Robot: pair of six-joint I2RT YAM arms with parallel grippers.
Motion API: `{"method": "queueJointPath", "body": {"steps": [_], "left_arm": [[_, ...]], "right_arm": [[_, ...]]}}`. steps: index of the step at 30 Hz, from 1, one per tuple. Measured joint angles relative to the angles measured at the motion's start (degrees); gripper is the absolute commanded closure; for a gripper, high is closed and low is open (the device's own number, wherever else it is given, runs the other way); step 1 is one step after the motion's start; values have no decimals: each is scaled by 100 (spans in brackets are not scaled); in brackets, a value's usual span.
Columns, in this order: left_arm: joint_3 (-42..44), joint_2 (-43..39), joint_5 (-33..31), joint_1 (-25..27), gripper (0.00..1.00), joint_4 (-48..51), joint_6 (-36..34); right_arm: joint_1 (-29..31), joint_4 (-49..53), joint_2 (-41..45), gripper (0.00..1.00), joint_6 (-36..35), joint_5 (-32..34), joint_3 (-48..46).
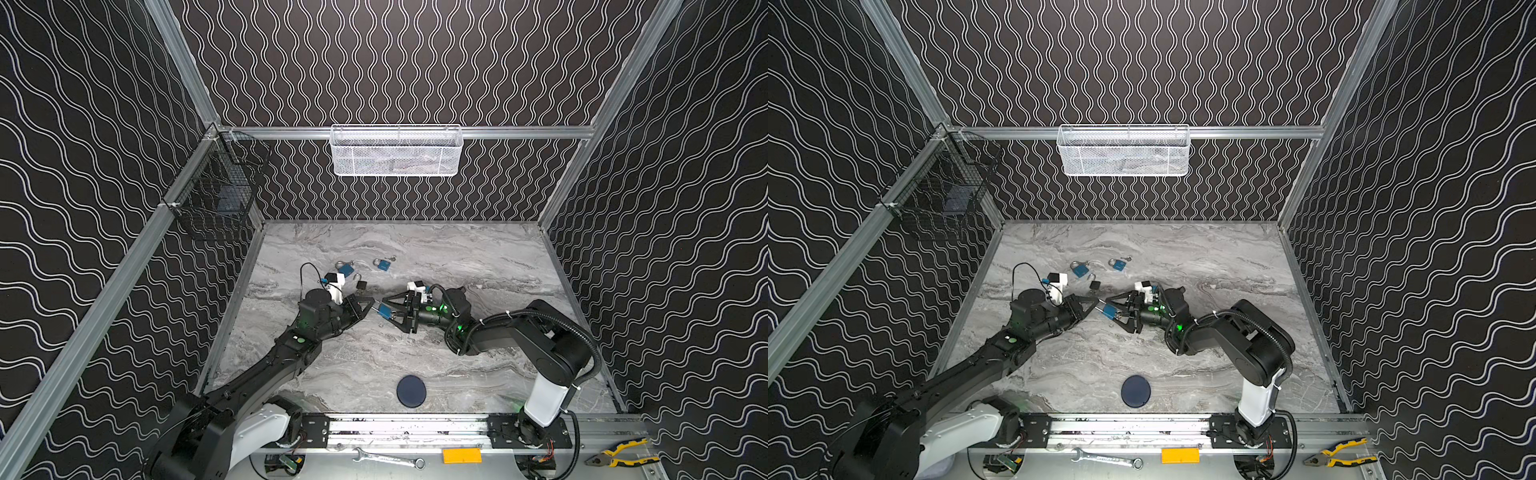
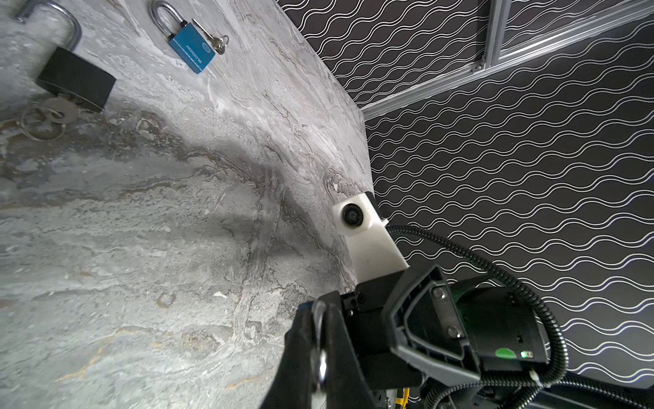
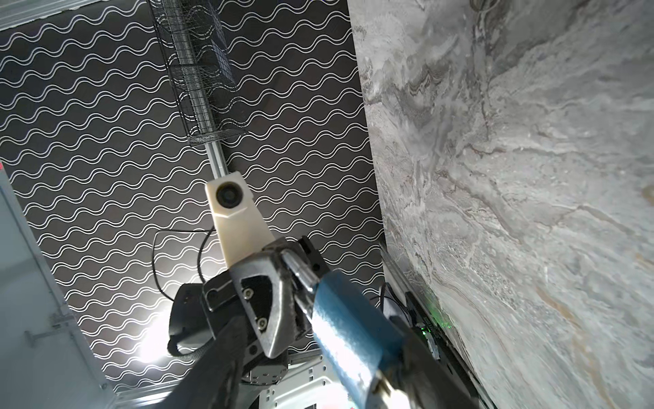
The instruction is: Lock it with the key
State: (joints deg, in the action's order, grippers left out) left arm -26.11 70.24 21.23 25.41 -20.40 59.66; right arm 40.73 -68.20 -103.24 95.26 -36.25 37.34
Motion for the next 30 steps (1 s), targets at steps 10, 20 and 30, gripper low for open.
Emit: {"method": "queueJointPath", "body": {"steps": [10, 20, 30], "left_arm": [[0, 79, 85, 4, 100, -177, 79], [-11, 66, 133, 4, 100, -262, 149], [-162, 210, 133, -13, 100, -153, 317]], "right_arm": [[0, 197, 269, 51, -258, 70, -188], [0, 293, 334, 65, -446, 83, -208], [-26, 20, 343, 83, -448, 168, -317]]}}
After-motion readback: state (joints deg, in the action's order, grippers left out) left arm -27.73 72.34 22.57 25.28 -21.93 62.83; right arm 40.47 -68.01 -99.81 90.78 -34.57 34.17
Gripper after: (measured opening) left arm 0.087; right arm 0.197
